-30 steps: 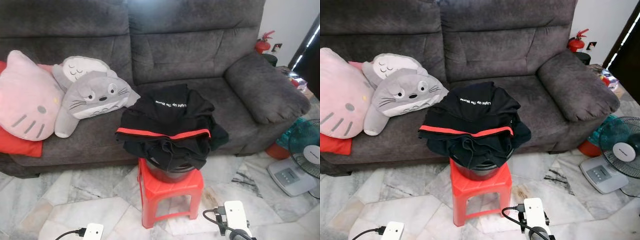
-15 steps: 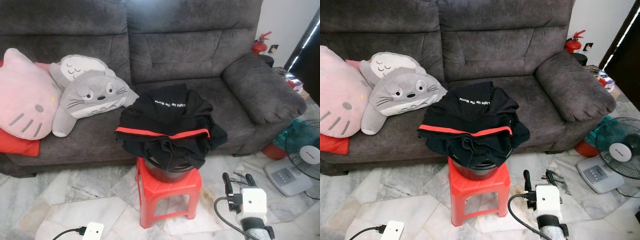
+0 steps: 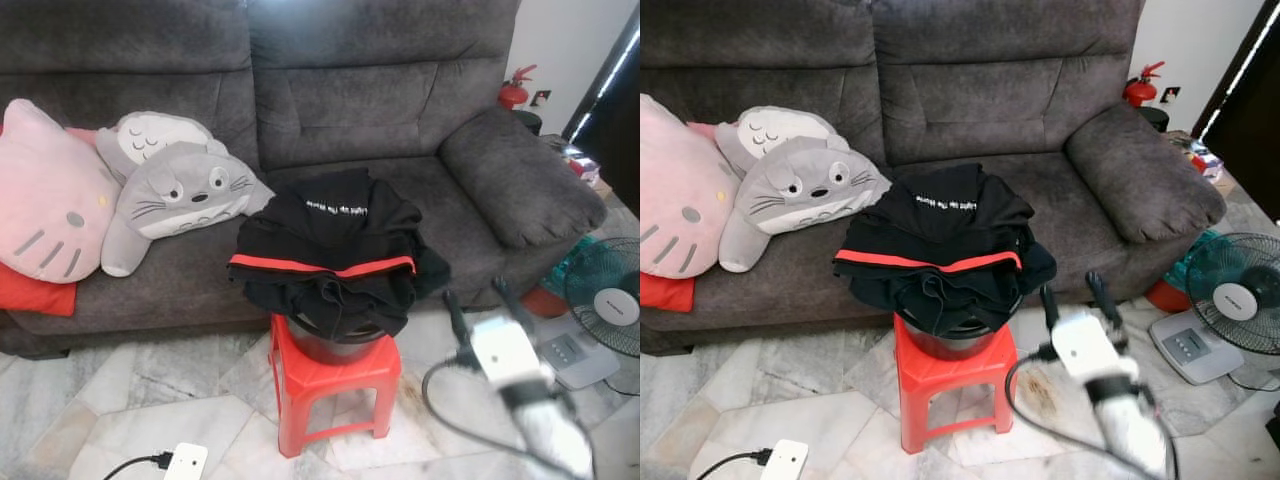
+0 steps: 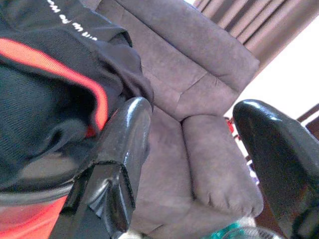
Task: Hang hanger
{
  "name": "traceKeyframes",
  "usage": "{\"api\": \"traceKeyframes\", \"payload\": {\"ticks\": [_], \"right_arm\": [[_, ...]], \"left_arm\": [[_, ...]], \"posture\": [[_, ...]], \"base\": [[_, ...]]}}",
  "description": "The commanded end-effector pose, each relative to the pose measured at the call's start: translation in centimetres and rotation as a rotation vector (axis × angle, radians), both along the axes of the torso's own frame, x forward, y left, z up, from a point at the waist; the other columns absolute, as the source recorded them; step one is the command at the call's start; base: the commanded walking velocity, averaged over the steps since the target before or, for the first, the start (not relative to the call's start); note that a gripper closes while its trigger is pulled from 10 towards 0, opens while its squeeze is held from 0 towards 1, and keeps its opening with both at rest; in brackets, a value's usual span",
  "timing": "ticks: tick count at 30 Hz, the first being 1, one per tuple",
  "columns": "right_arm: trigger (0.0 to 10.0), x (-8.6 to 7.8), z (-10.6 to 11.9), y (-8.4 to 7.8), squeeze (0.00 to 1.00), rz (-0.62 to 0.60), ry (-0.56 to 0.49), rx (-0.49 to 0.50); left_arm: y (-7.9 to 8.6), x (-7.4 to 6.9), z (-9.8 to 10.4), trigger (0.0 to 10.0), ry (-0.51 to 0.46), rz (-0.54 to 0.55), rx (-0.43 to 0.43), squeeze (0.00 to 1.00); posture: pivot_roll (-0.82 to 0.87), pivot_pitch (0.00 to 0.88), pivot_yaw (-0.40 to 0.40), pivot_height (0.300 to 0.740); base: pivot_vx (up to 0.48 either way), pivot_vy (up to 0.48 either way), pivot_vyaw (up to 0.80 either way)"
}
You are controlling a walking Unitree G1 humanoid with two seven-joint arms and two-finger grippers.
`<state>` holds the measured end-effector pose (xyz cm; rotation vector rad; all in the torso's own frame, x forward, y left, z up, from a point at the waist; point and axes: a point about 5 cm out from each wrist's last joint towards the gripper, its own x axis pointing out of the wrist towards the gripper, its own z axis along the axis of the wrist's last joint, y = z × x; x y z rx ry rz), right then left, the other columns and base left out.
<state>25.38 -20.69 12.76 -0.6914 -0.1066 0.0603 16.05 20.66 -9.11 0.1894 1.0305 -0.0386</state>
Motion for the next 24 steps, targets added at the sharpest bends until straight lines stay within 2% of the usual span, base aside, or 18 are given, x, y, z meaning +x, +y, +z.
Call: {"api": "traceKeyframes", "payload": {"ticks": [1, 6, 9, 11, 15, 17, 19, 24], "right_arm": [[10.0, 1.2, 0.5, -0.6, 0.0, -0.001, 0.038, -0.039], [10.0, 2.2, 1.4, 0.3, 0.0, 0.052, 0.056, -0.063], [10.0, 2.4, 1.1, 0.9, 0.0, 0.073, 0.1, -0.082], [10.0, 2.5, 0.8, 0.9, 0.0, 0.06, 0.128, -0.044], [10.0, 2.8, 0.4, 1.0, 0.0, 0.06, 0.169, -0.087], [10.0, 2.8, 0.6, 1.2, 0.0, 0.062, 0.141, -0.093], [10.0, 2.9, 2.4, 1.7, 0.0, 0.061, 0.013, -0.039], [10.0, 2.5, 3.6, 2.5, 0.0, 0.088, -0.078, 0.009]], "left_arm": [[0.0, -0.3, -0.2, 10.0, 0.017, 0.0, 0.001, 0.0], [0.1, -0.3, -0.1, 10.0, 0.013, 0.017, 0.001, 0.0], [0.1, -0.4, -0.2, 10.0, 0.015, 0.019, 0.001, 0.0], [0.1, -0.5, -0.2, 10.0, 0.017, 0.021, 0.0, 0.0], [0.1, -0.6, -0.2, 10.0, 0.019, 0.021, 0.0, 0.0], [0.1, -0.6, -0.2, 10.0, 0.019, 0.023, -0.001, 0.0], [0.1, -0.5, -0.2, 10.0, 0.01, 0.034, -0.004, 0.0], [0.3, -0.3, 0.0, 10.0, -0.016, 0.053, -0.001, 0.0]], "posture": [[-0.19, 0.02, -0.017, 0.74], [-0.18, 0.026, -0.021, 0.74], [-0.18, 0.03, -0.022, 0.74], [-0.19, 0.036, -0.02, 0.74], [-0.18, 0.04, -0.02, 0.74], [-0.18, 0.04, -0.02, 0.74], [-0.18, 0.053, -0.023, 0.74], [-0.18, 0.056, -0.023, 0.74]], "base": [[0.0, 0.0, 0.0], [0.0, 0.0, 0.0], [0.0, 0.0, 0.0], [0.0, 0.0, 0.0], [0.0, 0.0, 0.0], [0.0, 0.0, 0.0], [0.0, 0.0, 0.0], [0.0, 0.0, 0.0]]}}
